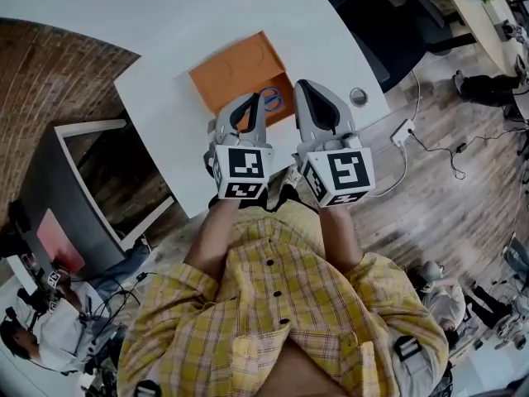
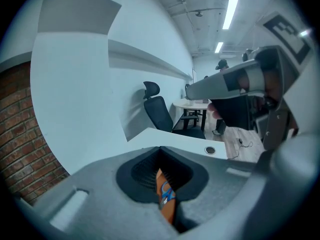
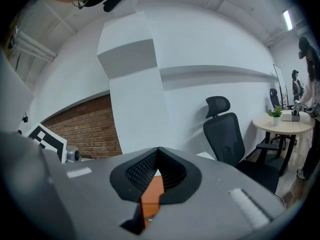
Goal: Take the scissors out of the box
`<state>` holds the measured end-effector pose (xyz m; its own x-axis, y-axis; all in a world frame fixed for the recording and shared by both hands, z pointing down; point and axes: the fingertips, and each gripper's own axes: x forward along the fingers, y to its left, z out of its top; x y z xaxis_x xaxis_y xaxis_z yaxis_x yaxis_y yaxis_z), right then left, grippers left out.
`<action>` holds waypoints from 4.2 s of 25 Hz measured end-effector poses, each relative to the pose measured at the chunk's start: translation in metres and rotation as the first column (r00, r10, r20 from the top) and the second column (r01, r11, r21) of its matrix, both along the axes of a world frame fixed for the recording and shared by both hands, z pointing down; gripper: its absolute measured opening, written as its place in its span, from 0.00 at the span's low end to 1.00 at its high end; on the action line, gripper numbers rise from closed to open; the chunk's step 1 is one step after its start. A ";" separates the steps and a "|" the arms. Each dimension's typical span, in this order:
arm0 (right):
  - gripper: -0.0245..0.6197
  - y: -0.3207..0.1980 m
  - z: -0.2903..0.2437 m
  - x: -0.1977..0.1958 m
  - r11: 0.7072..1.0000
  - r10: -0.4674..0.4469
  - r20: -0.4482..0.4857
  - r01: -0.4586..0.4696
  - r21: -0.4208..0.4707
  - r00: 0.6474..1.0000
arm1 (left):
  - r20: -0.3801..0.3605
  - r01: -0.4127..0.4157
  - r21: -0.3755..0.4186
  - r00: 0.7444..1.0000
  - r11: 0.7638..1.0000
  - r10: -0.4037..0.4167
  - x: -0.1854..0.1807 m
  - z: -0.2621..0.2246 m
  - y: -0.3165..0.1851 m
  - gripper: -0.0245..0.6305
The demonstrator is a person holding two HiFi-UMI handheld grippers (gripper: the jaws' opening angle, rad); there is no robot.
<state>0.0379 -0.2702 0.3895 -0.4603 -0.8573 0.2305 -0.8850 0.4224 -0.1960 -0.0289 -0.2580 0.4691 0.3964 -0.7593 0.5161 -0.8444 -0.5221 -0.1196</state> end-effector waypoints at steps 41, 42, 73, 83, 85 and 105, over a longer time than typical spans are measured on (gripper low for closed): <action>0.05 -0.022 0.041 0.018 0.997 0.028 -0.007 -0.028 -0.076 1.000 | 0.340 -0.304 -0.325 0.846 0.896 0.410 0.032 0.154 -0.016 0.21; 0.05 -0.023 0.042 0.019 0.997 0.030 -0.007 -0.030 -0.077 1.000 | 0.345 -0.307 -0.332 0.840 0.892 0.418 0.033 0.158 -0.017 0.21; 0.05 -0.035 0.057 0.036 0.992 0.059 -0.018 -0.061 -0.113 0.998 | 0.358 -0.330 -0.537 0.744 0.776 0.565 0.042 0.253 -0.015 0.21; 0.05 -0.032 0.056 0.035 0.991 0.063 -0.017 -0.064 -0.117 0.998 | 0.327 -0.334 -0.559 0.753 0.759 0.572 0.042 0.256 -0.011 0.19; 0.05 -0.032 0.057 0.035 0.991 0.061 -0.017 -0.062 -0.116 0.998 | 0.314 -0.343 -0.563 0.753 0.752 0.578 0.043 0.258 -0.010 0.18; 0.05 -0.021 0.049 0.032 0.993 0.050 -0.018 -0.051 -0.102 0.999 | 0.330 -0.285 -0.492 0.813 0.822 0.479 0.029 0.236 -0.018 0.17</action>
<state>0.0695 -0.2910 0.4383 -0.4127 -0.8509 0.3251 -0.9079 0.3556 -0.2219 0.0005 -0.2755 0.7047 0.2772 -0.2762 0.9203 -0.4774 -0.8708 -0.1176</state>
